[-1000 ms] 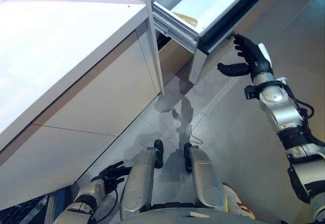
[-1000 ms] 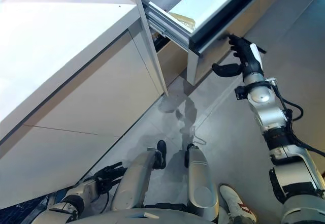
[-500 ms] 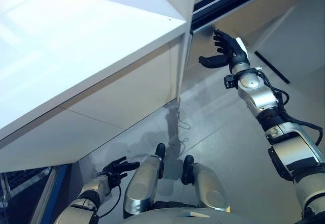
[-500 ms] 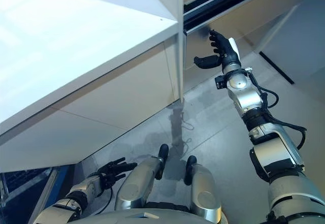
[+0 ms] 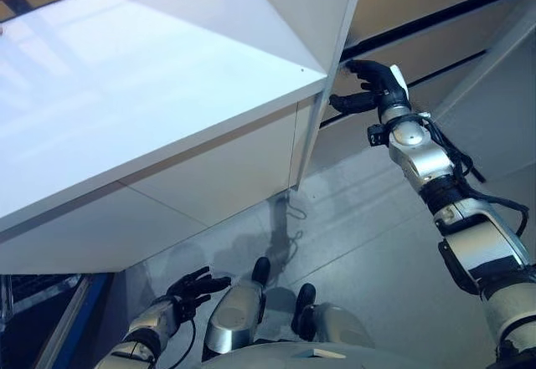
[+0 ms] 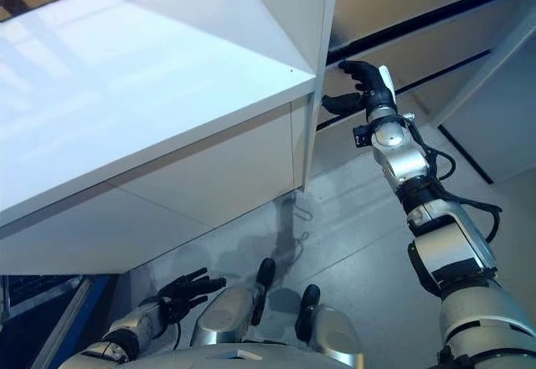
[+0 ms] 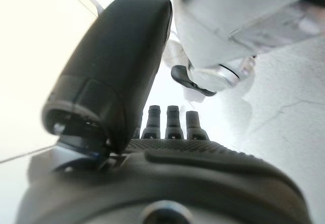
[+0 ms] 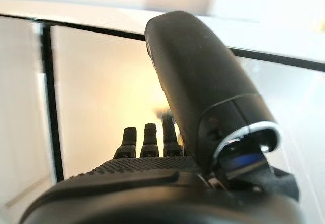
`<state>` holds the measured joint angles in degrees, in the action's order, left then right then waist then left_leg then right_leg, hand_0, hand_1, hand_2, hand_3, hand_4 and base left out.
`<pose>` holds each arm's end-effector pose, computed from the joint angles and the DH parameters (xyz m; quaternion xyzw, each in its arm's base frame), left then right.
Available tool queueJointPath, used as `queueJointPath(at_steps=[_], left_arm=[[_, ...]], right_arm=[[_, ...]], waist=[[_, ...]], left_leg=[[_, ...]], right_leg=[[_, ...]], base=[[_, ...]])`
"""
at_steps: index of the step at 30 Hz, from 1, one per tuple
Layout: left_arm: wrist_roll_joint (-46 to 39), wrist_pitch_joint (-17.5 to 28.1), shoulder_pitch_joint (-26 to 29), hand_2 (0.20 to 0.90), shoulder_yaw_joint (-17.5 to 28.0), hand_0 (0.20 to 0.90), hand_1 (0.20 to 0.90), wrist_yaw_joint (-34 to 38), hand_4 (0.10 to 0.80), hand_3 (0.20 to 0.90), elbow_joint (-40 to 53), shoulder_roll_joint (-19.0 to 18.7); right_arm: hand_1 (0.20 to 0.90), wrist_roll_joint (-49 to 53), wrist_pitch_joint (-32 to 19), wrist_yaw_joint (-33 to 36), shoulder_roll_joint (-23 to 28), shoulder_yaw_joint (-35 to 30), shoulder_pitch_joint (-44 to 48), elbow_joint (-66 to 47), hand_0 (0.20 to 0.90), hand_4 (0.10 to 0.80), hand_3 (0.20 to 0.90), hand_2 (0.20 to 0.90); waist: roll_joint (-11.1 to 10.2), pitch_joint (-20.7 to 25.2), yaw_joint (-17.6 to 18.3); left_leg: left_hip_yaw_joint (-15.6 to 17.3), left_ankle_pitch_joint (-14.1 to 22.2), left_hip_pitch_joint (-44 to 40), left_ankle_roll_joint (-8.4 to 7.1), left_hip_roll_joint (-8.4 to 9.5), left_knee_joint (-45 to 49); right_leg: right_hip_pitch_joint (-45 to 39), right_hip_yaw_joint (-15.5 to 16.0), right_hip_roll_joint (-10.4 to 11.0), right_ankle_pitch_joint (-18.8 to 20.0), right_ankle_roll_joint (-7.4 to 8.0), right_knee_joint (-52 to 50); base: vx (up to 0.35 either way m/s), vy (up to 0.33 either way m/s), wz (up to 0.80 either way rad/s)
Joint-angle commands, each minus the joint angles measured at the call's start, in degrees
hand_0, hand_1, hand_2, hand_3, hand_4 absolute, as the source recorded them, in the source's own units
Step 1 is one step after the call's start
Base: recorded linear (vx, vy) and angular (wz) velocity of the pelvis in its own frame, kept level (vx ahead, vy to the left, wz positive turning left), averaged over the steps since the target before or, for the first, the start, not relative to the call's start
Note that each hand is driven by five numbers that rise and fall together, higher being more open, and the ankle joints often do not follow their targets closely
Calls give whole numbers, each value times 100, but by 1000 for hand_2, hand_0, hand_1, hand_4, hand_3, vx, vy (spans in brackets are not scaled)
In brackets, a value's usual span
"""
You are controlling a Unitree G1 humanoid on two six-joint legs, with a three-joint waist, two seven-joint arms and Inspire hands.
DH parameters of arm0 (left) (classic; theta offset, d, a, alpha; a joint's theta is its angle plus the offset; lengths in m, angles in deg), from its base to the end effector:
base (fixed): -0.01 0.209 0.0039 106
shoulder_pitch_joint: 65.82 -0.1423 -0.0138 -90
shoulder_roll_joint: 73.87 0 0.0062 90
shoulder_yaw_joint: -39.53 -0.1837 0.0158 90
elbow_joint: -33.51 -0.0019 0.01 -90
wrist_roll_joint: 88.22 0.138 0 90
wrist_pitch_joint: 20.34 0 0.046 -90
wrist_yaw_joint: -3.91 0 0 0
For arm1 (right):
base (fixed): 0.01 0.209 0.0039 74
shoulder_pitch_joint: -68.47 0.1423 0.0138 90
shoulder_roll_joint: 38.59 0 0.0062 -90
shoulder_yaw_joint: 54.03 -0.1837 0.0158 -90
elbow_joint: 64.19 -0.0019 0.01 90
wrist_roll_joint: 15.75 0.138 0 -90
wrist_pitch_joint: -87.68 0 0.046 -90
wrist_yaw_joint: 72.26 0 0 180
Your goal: Put drinks into fridge and close the fridge
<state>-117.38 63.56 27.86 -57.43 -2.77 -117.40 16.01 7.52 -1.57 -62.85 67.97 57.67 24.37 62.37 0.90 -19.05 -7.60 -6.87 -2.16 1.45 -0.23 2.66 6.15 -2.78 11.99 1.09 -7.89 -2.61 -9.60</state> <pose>0.1191 0.2310 -0.0976 -0.1038 0.5016 0.0832 0.8548 0.3340 -0.2048 0.1476 -0.1648 -0.0406 -0.0202 0.9853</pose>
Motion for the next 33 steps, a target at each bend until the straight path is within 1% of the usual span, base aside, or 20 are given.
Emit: queueJointPath(at_steps=[1, 2, 3, 4, 5, 7, 9, 10, 11, 15, 16, 18, 19, 20, 23, 25, 32, 33], left_arm=[[-56, 224, -472, 900, -127, 900, 900, 86, 800, 900, 224, -156], [-71, 207, -507, 900, -63, 900, 900, 118, 800, 900, 292, -141], [-67, 179, -596, 900, -6, 900, 900, 177, 800, 900, 463, -114], [-33, 164, -701, 900, 105, 900, 900, 215, 800, 900, 600, -72], [8, 146, -736, 900, 131, 900, 900, 204, 800, 900, 644, -61], [151, 122, -832, 900, 224, 900, 900, 199, 800, 900, 715, -23], [201, 84, -884, 900, 285, 900, 900, 151, 800, 900, 674, -34], [200, 80, -875, 900, 314, 900, 900, 104, 800, 900, 580, -49], [237, 113, -852, 900, 321, 900, 900, 42, 800, 900, 428, -65], [198, 409, -713, 900, 358, 900, 900, -169, 800, 900, -149, -86], [159, 515, -656, 900, 349, 900, 900, -280, 800, 900, -284, -86], [303, 533, -587, 900, 311, 900, 900, -416, 800, 900, -449, -47], [355, 563, -562, 900, 287, 900, 900, -498, 800, 900, -542, -32], [432, 639, -545, 900, 251, 900, 900, -533, 800, 900, -619, -6], [548, 850, -496, 900, 163, 900, 900, -552, 800, 900, -842, 82], [585, 880, -480, 900, 121, 900, 900, -523, 800, 900, -915, 106], [473, 798, -431, 900, 52, 900, 900, -438, 800, 900, -1017, 173], [366, 733, -402, 900, 73, 900, 900, -367, 800, 900, -1026, 182]], right_arm=[[900, 64, -168, -145, 57, -638, -743, -727, 900, 800, 900, 900], [900, -37, -145, -213, 12, -747, -1133, -872, 900, 800, 900, 900], [900, -77, -76, -269, -56, -959, -1803, -1029, 900, 800, 900, 900], [900, -226, -204, -523, -173, -1213, -2557, -1050, 900, 800, 900, 900], [900, -147, -158, -506, -217, -1280, -2774, -1061, 900, 800, 900, 900], [900, -317, -369, -551, -501, -1483, -3574, -933, 900, 800, 900, 900], [900, -339, -205, -450, -822, -1565, -4262, -656, 900, 800, 900, 900], [900, -483, -240, -532, -951, -1599, -4449, -373, 900, 800, 900, 900], [900, -617, -202, -545, -1050, -1614, -4563, -16, 900, 800, 900, 900], [900, -696, -461, -1016, -1278, -1753, -4842, 1586, 900, 800, 900, 900], [900, -801, -459, -1087, -1345, -1754, -4864, 1948, 900, 800, 900, 900], [900, -1221, -327, -1519, -1407, -1691, -4912, 2641, 900, 800, 900, 900], [900, -1314, -325, -1647, -1462, -1647, -4923, 2941, 900, 800, 900, 900], [900, -1344, -218, -1767, -1519, -1615, -4939, 3181, 900, 800, 900, 900], [900, -1450, -28, -2006, -1593, -1533, -4913, 3606, 900, 800, 900, 900], [900, -1551, 28, -2102, -1605, -1478, -4897, 3643, 900, 800, 900, 900], [900, -1627, 130, -2022, -1637, -1337, -4868, 3699, 900, 800, 900, 900], [900, -1647, 143, -2006, -1656, -1303, -4866, 3683, 900, 800, 900, 900]], waist=[[-405, 854, 249], [-416, 891, 323], [-431, 958, 419], [-441, 1027, 532], [-444, 1050, 561], [-439, 1125, 696], [-435, 1219, 865], [-433, 1236, 928], [-427, 1252, 981], [-414, 1294, 1081], [-413, 1302, 1096], [-390, 1298, 1092], [-379, 1297, 1083], [-373, 1303, 1066], [-341, 1331, 1037], [-332, 1357, 1037], [-279, 1410, 1037], [-273, 1405, 1045]], left_leg=[[638, 883, -277, 204, 108, 197], [678, 872, -320, 203, 100, 135], [745, 848, -405, 203, 89, 17], [836, 832, -487, 205, 72, -106], [879, 822, -520, 204, 61, -157], [1008, 768, -604, 198, 14, -370], [1090, 695, -659, 200, -24, -610], [1110, 680, -678, 205, -31, -686], [1130, 651, -695, 209, -43, -771], [1174, 597, -726, 184, -70, -914], [1189, 600, -716, 185, -76, -911], [1202, 597, -709, 171, -102, -913], [1199, 591, -707, 167, -101, -910], [1178, 586, -717, 166, -94, -925], [1132, 600, -755, 144, -98, -923], [1133, 606, -764, 130, -103, -919], [1100, 608, -773, 111, -93, -955], [1093, 608, -775, 109, -91, -957]], right_leg=[[-56, -477, 254, 625, 507, 596], [-60, -510, 253, 665, 528, 655], [-83, -561, 247, 737, 564, 755], [-93, -603, 240, 797, 610, 863], [-97, -616, 236, 820, 624, 901], [-93, -660, 200, 870, 668, 1013], [-45, -793, 114, 852, 689, 1036], [-22, -838, 79, 835, 693, 1035], [-5, -879, 46, 830, 693, 1045], [-8, -949, -33, 842, 699, 1154], [-1, -962, -39, 838, 693, 1156], [-13, -933, -49, 819, 674, 1157], [-25, -915, -53, 820, 675, 1163], [-49, -901, -60, 826, 672, 1194], [-122, -859, -61, 787, 662, 1216], [-140, -838, -58, 767, 662, 1219], [-167, -809, -60, 715, 668, 1233], [-163, -812, -58, 707, 672, 1216]], base=[[-71, 14, -31], [-56, 13, -29], [-39, 16, -26], [-31, 14, -28], [-12, 8, -34], [-21, -1, -39], [-53, -19, -44], [-59, -32, -49], [-55, -31, -43], [-56, -42, -22], [-74, -35, -11], [-79, -36, -11], [-64, -39, -7], [-46, -32, -2], [-12, -7, 1], [0, 0, 0], [0, 0, 0], [0, 0, 0]])
